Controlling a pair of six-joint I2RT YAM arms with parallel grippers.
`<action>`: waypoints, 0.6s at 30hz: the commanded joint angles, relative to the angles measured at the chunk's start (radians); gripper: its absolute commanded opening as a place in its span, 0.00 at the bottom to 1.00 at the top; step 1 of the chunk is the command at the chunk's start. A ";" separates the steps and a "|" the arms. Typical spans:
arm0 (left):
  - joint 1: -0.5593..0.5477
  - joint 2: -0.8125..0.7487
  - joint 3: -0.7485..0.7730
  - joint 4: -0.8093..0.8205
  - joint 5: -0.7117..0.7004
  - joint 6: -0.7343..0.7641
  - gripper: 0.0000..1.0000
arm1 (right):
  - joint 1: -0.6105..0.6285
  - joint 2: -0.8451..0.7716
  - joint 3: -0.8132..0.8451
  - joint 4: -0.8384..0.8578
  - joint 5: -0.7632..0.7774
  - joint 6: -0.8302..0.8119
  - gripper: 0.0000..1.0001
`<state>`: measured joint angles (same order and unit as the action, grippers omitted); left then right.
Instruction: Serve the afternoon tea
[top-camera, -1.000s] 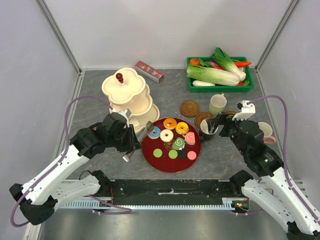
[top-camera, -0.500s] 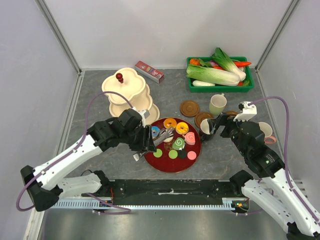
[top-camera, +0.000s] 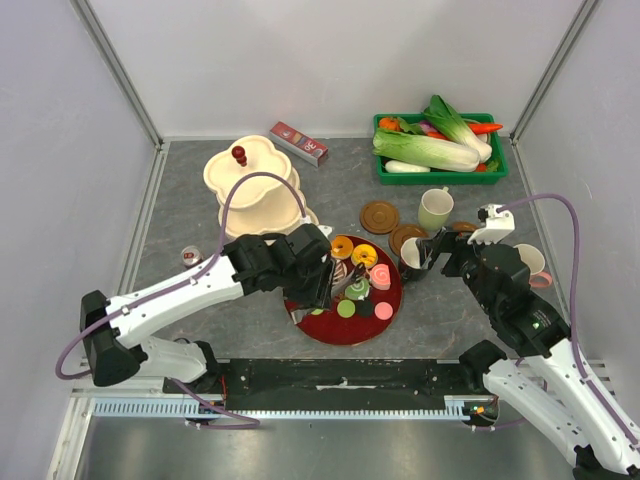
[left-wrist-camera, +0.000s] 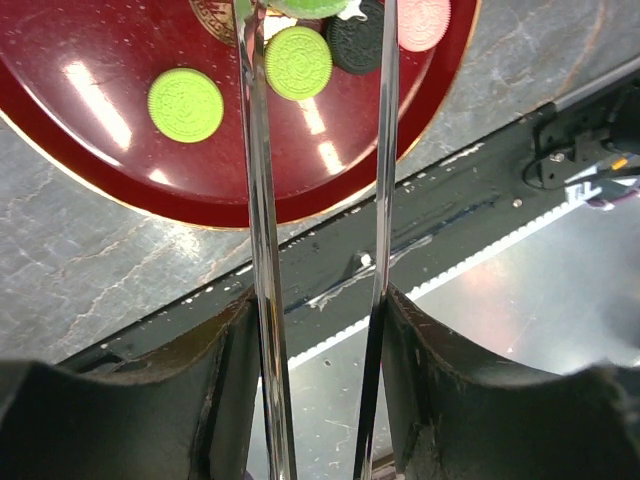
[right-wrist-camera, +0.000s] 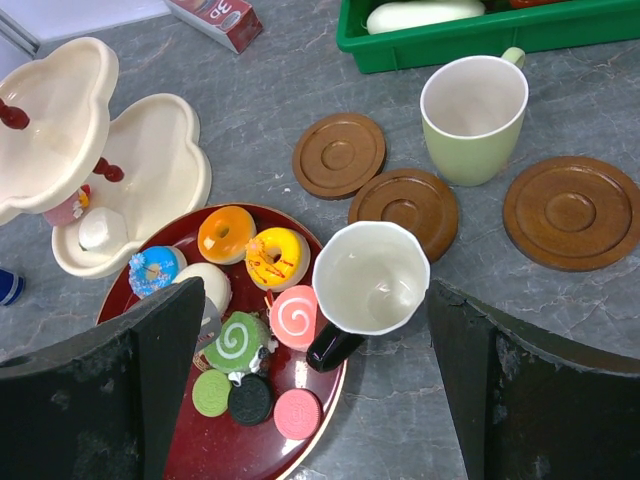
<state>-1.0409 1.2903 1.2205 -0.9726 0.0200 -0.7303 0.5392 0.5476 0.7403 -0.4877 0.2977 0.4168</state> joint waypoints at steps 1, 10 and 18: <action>-0.025 0.036 0.063 -0.047 -0.087 0.057 0.54 | 0.001 -0.017 0.014 0.006 0.026 -0.016 0.98; -0.073 0.142 0.132 -0.093 -0.120 0.104 0.58 | 0.001 -0.021 0.008 0.005 0.029 -0.018 0.98; -0.090 0.201 0.160 -0.110 -0.126 0.124 0.59 | 0.002 -0.020 0.010 0.001 0.032 -0.023 0.98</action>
<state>-1.1179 1.4754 1.3331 -1.0676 -0.0799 -0.6540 0.5392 0.5331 0.7403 -0.4896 0.3122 0.4129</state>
